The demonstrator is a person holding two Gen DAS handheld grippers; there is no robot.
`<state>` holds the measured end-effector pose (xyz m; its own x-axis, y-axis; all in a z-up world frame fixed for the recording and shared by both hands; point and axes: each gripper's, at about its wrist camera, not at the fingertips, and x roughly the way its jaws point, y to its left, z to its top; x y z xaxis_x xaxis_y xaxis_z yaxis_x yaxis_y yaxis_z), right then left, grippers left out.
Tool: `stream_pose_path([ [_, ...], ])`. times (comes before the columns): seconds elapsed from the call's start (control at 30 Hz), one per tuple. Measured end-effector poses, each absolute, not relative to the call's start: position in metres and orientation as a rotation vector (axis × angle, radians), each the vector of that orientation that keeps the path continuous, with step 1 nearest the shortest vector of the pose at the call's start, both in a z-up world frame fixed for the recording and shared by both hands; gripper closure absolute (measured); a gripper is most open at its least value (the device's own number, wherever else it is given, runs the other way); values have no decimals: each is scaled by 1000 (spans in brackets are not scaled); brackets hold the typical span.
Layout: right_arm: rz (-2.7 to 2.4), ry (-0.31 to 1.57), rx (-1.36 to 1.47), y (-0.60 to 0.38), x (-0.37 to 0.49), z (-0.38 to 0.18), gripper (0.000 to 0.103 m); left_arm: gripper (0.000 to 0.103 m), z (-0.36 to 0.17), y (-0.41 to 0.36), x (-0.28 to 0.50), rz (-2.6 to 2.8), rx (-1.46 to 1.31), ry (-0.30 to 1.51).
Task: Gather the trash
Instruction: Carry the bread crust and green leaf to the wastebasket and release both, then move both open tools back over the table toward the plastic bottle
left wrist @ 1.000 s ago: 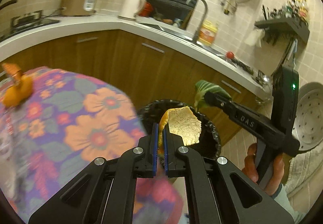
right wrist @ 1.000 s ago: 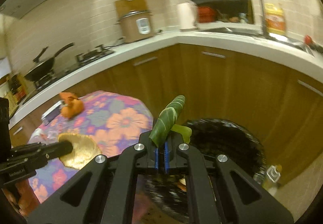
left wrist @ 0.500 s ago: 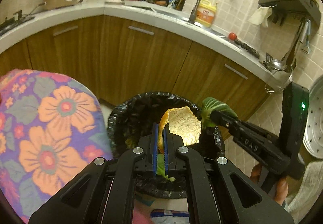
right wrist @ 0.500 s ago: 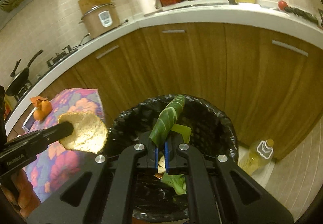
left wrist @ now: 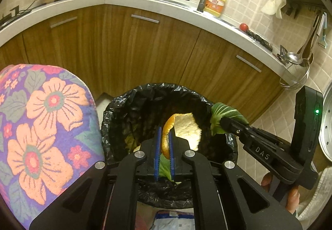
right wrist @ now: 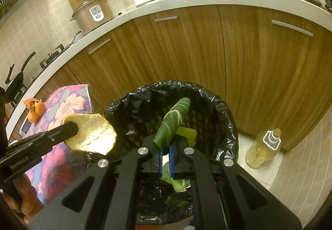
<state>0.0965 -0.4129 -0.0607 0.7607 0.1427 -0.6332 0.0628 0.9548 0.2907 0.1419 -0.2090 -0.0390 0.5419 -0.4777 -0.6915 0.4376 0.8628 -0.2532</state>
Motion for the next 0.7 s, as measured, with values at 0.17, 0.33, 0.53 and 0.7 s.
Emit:
stream_pose_path([
  [0.17,57,736,321,-412,99,-61,99,76,-37,-206,140,-545,-59,833],
  [0.33,49,745,307,-408,99,-61,97,65,-28,-199,130,-538,-52,794],
  [0.53,38,723,310,-405,91,-56,67,53,-15,-182,116,-535,-71,757],
  [0.7,44,689,306,-398,85,-45,47,47,-5,-165,105,-525,-97,731],
])
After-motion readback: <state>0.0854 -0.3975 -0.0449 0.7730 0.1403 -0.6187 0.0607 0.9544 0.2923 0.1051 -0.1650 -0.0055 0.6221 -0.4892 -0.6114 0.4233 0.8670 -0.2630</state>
